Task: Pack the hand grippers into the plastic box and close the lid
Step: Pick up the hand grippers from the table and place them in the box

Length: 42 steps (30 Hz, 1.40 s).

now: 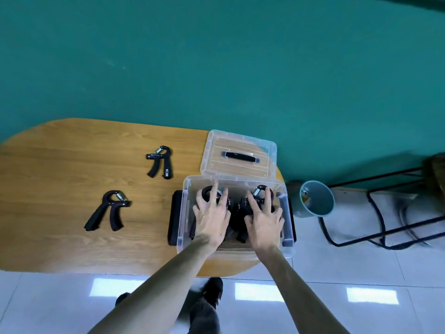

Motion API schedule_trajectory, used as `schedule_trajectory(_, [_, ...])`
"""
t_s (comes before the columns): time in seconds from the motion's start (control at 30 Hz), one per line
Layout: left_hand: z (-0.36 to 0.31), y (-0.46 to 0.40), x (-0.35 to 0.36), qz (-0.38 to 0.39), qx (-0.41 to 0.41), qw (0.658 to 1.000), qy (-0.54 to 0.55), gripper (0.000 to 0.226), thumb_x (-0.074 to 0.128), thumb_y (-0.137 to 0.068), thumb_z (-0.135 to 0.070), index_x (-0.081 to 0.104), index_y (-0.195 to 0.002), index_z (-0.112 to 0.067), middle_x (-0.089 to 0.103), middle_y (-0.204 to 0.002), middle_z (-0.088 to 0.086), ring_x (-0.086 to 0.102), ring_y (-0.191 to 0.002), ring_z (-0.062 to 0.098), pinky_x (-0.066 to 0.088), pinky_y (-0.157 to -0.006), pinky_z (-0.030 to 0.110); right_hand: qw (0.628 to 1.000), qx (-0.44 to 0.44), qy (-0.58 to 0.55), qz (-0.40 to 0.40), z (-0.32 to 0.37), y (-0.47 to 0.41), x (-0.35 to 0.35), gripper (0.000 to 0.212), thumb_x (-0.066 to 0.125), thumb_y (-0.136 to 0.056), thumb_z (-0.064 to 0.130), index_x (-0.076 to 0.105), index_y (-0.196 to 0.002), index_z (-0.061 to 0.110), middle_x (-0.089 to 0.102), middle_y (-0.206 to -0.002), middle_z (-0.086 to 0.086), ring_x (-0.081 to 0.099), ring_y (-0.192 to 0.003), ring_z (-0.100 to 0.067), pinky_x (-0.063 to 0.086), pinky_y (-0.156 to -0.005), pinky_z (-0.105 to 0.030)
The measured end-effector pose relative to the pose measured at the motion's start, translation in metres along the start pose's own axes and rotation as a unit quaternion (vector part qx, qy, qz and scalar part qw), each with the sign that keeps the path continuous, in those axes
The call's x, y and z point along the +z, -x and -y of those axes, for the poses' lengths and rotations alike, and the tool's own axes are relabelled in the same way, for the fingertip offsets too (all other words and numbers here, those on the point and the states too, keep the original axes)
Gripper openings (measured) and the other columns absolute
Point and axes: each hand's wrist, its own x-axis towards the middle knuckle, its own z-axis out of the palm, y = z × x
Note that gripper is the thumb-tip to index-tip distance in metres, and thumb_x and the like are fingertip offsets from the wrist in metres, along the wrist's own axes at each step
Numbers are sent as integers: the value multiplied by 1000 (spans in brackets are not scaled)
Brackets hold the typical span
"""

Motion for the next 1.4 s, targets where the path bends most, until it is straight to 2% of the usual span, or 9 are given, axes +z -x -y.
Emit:
schedule_trajectory(0.2, [-3,-10,23,15,-25,999,-22,59,44,-104,-24,22,-159,-23,-7,-168,5,13,-143,43,39,-105,55,999,-13,-24,25,-15,-6,23,68,62,-88,23,37,-149,42,14,-166,-8,44,-99,-36,44,-89,-50])
schedule_trajectory(0.47, [0,-20,37,19,-59,998,-24,61,47,-102,-22,23,-159,-24,-6,-169,3,12,-143,42,40,-105,53,996,-41,-33,77,-28,-18,37,67,51,-96,25,22,-154,43,2,-167,-8,40,-106,-33,41,-97,-47])
schedule_trajectory(0.77, [7,-26,51,36,-62,997,-33,63,49,-102,-18,22,-159,-24,-18,-168,1,10,-146,42,40,-107,52,994,-60,-33,89,-27,-28,49,62,52,-95,26,29,-151,40,7,-166,-8,42,-111,-36,44,-96,-47])
schedule_trajectory(0.97, [8,-27,56,50,-72,996,-17,68,49,-102,-15,15,-161,-22,-19,-168,4,0,-151,44,31,-115,58,993,-56,-37,100,-26,-29,45,63,46,-97,32,21,-154,39,5,-167,-7,38,-125,-40,37,-105,-52])
schedule_trajectory(1.03, [8,-27,53,52,-78,996,-12,69,48,-103,-21,11,-161,-22,-19,-168,5,-5,-154,39,22,-120,58,994,-49,-30,88,-25,-28,43,62,43,-98,39,19,-155,38,8,-166,-8,31,-135,-43,28,-113,-55])
schedule_trajectory(1.1, [9,-24,44,44,-77,996,-15,69,44,-104,-34,7,-161,-22,-21,-167,7,-7,-155,35,12,-123,55,996,-58,-31,52,-22,-27,38,57,38,-99,39,24,-154,34,20,-163,-10,32,-137,-43,29,-113,-55])
schedule_trajectory(1.17, [13,-20,32,17,-52,998,-23,68,38,-104,-39,8,-161,-20,-16,-168,9,-3,-155,33,10,-123,53,996,-87,-34,5,-13,-26,29,52,39,-98,36,33,-150,28,35,-156,-12,41,-128,-40,40,-103,-53])
schedule_trajectory(1.3, [36,-11,4,-80,20,996,-28,59,40,-100,-35,33,-155,-16,23,-166,9,21,-151,29,27,-117,48,989,-134,-46,-50,22,-26,5,44,36,-99,32,45,-141,21,49,-142,-8,49,-113,-34,46,-91,-48])
schedule_trajectory(1.4, [64,-6,-22,-102,11,995,-23,57,40,-102,-37,34,-154,-16,24,-166,8,25,-149,28,34,-113,48,981,-180,-39,-53,60,-26,-9,44,33,-100,31,45,-141,19,50,-137,-8,48,-107,-31,47,-91,-46])
